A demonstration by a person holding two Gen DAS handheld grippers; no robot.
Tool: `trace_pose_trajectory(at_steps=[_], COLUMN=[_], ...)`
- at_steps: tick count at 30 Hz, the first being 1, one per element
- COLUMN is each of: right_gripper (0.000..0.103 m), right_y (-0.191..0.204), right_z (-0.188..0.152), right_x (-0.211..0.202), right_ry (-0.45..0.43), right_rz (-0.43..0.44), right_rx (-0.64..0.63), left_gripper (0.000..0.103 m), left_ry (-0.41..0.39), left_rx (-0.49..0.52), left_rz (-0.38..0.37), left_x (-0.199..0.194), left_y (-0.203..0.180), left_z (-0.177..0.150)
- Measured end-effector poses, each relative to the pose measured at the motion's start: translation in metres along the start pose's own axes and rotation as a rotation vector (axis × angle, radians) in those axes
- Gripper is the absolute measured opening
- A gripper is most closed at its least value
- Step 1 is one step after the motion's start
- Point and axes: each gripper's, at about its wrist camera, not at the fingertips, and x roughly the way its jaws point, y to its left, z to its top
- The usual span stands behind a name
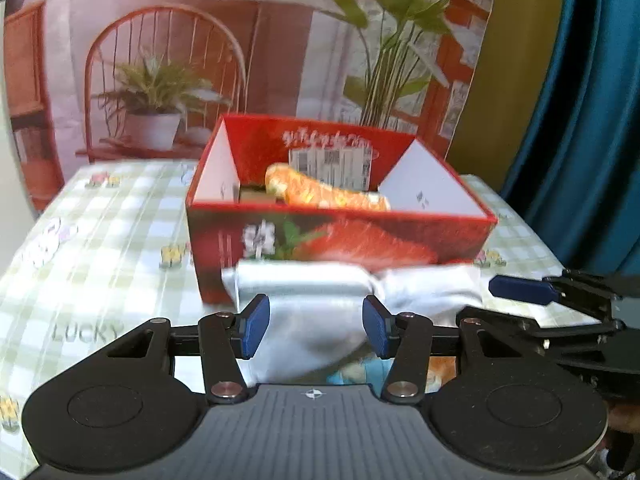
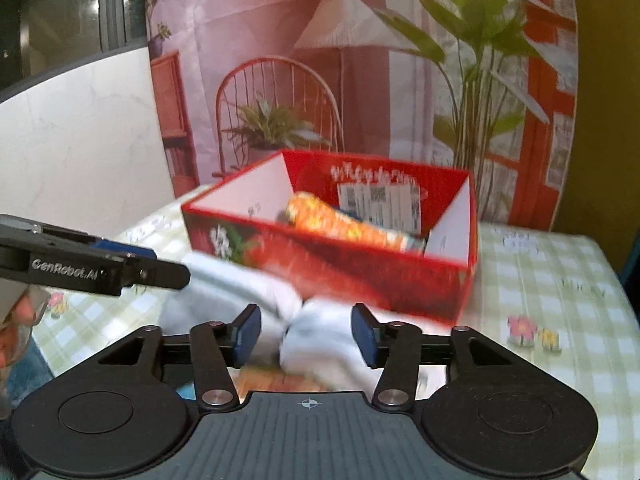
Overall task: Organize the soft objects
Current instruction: 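Lower the left tool onto the wrapped snack bun and close it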
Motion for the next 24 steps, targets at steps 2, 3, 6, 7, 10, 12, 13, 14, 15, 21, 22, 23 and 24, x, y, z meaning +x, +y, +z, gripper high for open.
trace_pose_trajectory(at_steps=[2,3,6,7,10,12,13,14,15,21,22,23,24], right_gripper=[0.050,0.050,0.051,0.052,0.052,0.052,0.052,0.052,0.052,0.052,0.052,0.052,0.052], right_y=[0.002,0.001,-0.001,-0.003,-0.009,-0.009,-0.008,-0.008,-0.007,-0.001,0.000,0.000,0.000], right_z=[-0.012,-0.017,-0.027,-0.029,-0.037,-0.042,-0.044,-0.045,-0.046,-0.046,-0.045,-0.044,-0.043], right_x=[-0.003,-0.003,-0.007,-0.007,-0.006,-0.006,-0.006,-0.006,-0.006,-0.008,-0.009,-0.010,-0.012], right_ry=[0.021,0.032,0.043,0.046,0.073,0.089,0.095,0.098,0.101,0.106,0.100,0.092,0.085], right_rz=[0.003,-0.005,-0.037,-0.038,-0.022,0.001,0.013,0.019,0.023,0.031,0.022,0.016,0.017], right_rx=[0.004,-0.001,-0.001,0.011,0.050,0.057,0.059,0.059,0.059,0.034,0.029,0.023,0.022], left_gripper=[0.054,0.054,0.054,0.054,0.054,0.054,0.053,0.053,0.052,0.047,0.047,0.046,0.043], left_ry=[0.029,0.041,0.047,0.047,0.046,0.048,0.051,0.058,0.069,0.098,0.100,0.103,0.106], left_rx=[-0.029,-0.040,-0.057,-0.054,-0.048,-0.048,-0.048,-0.047,-0.047,-0.079,-0.086,-0.094,-0.100], left_rz=[-0.027,-0.046,-0.095,-0.099,-0.115,-0.142,-0.152,-0.164,-0.178,-0.196,-0.195,-0.197,-0.200], left_x=[0.002,0.003,0.001,0.001,0.001,0.002,0.002,0.003,0.005,0.012,0.013,0.015,0.015], left_y=[0.003,0.004,0.002,0.000,-0.006,-0.008,-0.010,-0.012,-0.013,-0.008,-0.007,-0.005,-0.004], left_z=[-0.007,-0.007,-0.012,-0.013,-0.015,-0.018,-0.020,-0.022,-0.024,-0.030,-0.030,-0.031,-0.032])
